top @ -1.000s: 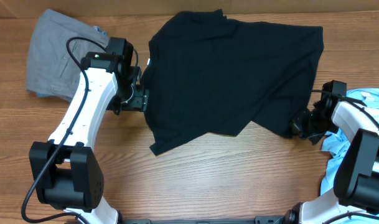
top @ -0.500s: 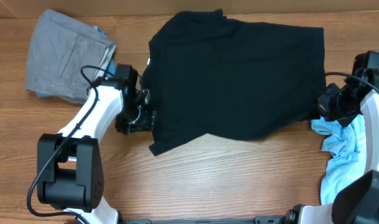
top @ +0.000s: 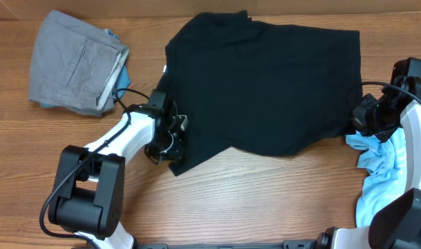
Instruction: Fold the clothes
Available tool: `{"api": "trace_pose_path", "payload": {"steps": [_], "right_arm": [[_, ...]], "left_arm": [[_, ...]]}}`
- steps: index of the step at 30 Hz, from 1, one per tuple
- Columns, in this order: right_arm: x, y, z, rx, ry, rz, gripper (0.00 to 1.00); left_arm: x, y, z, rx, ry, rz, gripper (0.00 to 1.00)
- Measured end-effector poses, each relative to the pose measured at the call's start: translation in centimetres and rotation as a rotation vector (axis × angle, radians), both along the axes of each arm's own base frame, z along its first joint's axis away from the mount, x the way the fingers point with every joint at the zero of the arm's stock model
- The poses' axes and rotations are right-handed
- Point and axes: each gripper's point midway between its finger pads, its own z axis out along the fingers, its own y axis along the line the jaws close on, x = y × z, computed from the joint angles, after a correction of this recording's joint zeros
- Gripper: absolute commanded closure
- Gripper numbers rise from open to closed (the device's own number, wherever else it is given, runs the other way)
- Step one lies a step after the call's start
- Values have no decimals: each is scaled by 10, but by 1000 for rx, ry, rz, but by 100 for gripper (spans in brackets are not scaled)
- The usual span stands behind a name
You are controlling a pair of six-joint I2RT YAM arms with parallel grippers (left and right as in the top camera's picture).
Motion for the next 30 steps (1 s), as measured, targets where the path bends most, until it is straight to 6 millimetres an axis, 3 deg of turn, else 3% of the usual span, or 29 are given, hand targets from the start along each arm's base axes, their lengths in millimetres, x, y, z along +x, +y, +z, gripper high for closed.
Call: {"api": "trace_pose_path", "payload": {"steps": [5,7,9,15,22,27,30], "right_arm": [[-7,2,-1,7,27,19,96],[-12,4,-2,15,49,23,96],[-25,9,-2,34,99,31,96],[-46,29,0,136,170,83,96],[-64,54,7,240,225,154,96],[-38,55,5,222,120,173,96],[-22,49,5,206,59,145,96]], "left_arm": [[-14,12,3,15,84,43,96],[-14,28,9,25,126,109,96],[-4,58,24,25,148,222,96],[-5,102,58,6,120,343,96],[-2,99,103,-45,-49,317,96],[28,96,138,-97,-274,310,96],[48,96,149,-117,-365,328,96]]}}
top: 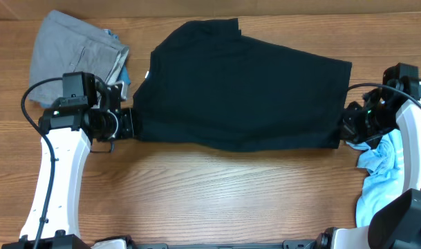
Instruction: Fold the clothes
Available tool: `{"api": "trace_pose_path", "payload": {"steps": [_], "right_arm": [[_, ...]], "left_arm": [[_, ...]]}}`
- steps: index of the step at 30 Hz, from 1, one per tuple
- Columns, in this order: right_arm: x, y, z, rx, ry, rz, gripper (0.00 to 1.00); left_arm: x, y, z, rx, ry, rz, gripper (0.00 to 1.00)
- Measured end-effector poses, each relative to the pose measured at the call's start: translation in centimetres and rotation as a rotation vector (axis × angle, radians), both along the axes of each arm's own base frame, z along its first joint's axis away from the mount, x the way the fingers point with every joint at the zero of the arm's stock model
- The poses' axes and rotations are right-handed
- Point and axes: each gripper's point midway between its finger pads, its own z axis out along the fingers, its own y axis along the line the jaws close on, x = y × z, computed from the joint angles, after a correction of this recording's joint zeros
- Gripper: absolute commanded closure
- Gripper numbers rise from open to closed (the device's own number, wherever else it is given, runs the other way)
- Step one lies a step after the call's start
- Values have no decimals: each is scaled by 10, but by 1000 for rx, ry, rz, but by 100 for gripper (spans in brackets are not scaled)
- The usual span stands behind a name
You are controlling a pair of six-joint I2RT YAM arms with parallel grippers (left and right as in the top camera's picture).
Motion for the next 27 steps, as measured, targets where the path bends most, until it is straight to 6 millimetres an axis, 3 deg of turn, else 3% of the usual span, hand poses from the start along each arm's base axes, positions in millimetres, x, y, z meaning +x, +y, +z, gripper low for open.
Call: {"api": "trace_pose_path", "payload": {"steps": [3,7,15,22,27], "right_arm": [[7,-5,0,-4,-22,-36,96],[-1,-4,-10,2,16,-62,96],[-23,3,-55,30,98,-101,96],[8,3,-54,61,-32,-128,96],[22,-23,-56,-17,-69,-242,96]], "left_arm": [[15,-2,6,-12,-61,7,96],[28,-13,9,-24,-107,-9,96],[44,-49,-1,-15,-134,-89,96],[69,-47,-15,13,-155,-29,96],[87,-39,-20,39,-189,32,96]]}}
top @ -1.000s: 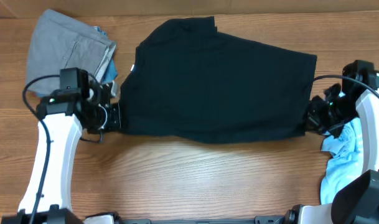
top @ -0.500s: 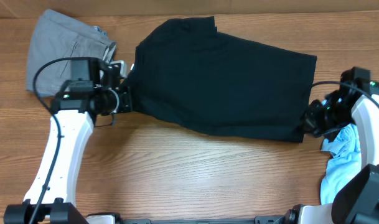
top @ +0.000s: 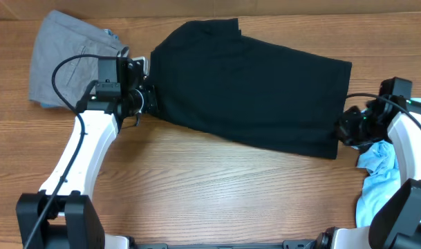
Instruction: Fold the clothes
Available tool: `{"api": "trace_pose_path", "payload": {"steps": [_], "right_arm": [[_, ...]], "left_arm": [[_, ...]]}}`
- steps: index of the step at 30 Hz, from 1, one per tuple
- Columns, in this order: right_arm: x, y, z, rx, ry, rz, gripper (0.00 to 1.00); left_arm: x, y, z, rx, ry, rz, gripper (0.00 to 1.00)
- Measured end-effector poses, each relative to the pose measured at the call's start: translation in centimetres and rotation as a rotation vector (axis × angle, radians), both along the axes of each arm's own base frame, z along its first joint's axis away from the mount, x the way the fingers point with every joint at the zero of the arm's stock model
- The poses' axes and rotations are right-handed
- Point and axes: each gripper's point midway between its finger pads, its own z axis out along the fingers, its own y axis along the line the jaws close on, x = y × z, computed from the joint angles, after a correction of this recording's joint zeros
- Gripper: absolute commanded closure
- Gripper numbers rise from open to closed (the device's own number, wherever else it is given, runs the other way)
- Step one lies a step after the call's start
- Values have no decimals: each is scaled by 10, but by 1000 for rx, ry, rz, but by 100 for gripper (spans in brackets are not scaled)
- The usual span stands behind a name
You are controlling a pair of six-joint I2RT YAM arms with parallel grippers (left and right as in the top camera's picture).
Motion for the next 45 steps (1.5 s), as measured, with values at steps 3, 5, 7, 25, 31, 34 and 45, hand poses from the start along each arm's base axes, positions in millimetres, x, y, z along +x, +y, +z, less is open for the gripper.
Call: {"api": "trace_pose_path", "payload": {"steps": [3,5,7,25,31,34,45], "right_arm": [[8,-16,0,-42,-20,-87,95],[13,-22,1,-59,-36,-116,94],[19,-26,2,-69,-56,-143,93],[22,-34,-5,-102,-44,-166,7],[-9,-30,-16,-122,77,-112,27],[-18,-29,-27,-127,100,-94,30],[-19,-18,-63,-103,30,-14,41]], "left_arm": [[8,4,-7,8,-2,33,95],[15,5,-12,4,-6,53,93],[20,3,-17,0,-6,65,92],[14,-1,-49,26,91,84,26],[-14,20,-69,165,210,73,22],[-14,29,-74,212,214,76,24],[-8,28,-125,233,280,47,71]]}}
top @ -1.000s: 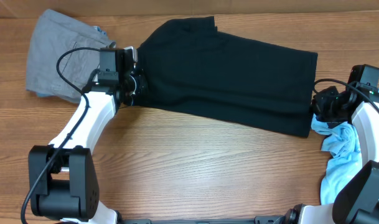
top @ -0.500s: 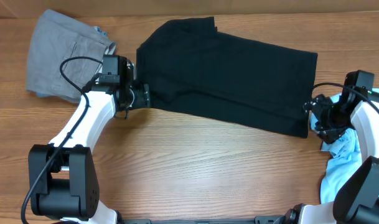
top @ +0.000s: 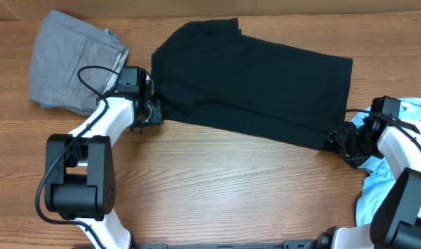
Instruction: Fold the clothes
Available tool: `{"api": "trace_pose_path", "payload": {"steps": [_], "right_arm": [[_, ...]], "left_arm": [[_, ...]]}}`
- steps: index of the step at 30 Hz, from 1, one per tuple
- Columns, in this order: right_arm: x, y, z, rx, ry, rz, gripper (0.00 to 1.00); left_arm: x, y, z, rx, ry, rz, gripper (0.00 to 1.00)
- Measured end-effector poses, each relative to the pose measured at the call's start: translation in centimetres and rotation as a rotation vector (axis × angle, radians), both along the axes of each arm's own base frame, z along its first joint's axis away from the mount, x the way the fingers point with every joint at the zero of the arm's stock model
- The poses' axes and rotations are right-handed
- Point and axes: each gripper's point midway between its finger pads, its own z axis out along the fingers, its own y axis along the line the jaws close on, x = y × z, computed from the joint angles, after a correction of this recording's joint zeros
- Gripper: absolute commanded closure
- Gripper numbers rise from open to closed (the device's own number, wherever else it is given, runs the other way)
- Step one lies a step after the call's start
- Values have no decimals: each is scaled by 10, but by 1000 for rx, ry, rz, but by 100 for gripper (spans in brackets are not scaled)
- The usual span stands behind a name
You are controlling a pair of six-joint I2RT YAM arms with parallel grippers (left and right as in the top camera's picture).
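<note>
A black garment [top: 251,86] lies spread flat across the middle and back of the table, its lower edge slanting down to the right. My left gripper [top: 155,112] sits low at the garment's lower left corner, shut on the cloth edge. At the lower right corner my right gripper [top: 334,140] is shut on the cloth too. The dark fingers merge with the black fabric in the overhead view.
A folded grey garment [top: 75,62] lies at the back left with a bit of blue cloth under it. A crumpled light blue garment [top: 383,176] is heaped at the right edge under my right arm. Bare wood [top: 224,194] runs along the front.
My left gripper has moved down and slightly right along the garment's left edge, with its arm folded lower. My right gripper has shifted down and left. The garment's lower edge now lies flatter.
First the black garment lay loose, with my left gripper at its lower left flap and my right at its right edge. Then it hung stretched between both grippers. Then its left end sat farther back, and now it lies flat with both grippers at its lower corners.
</note>
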Motion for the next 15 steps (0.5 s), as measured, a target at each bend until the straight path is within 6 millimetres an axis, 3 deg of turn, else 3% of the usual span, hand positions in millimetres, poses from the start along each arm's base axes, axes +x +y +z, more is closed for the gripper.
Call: {"api": "trace_pose_path", "payload": {"steps": [2,6,7,11,12,15], "right_arm": [[5,-1,0,-3,-21,4,48],[6,0,0,2,-31,7,51],[7,0,0,2,-34,7,64],[9,0,-4,3,-51,-5,92],[8,1,-5,5,-50,-3,96],[5,4,-5,19,-38,-2,96]], "left_arm": [[1,-1,-1,-8,-2,4,84],[1,-4,-2,-30,1,11,92],[1,-5,-2,-34,1,11,95],[1,-6,-2,-42,2,10,96],[1,-6,-2,-42,2,10,96],[-5,-7,-2,-44,30,10,96]]}}
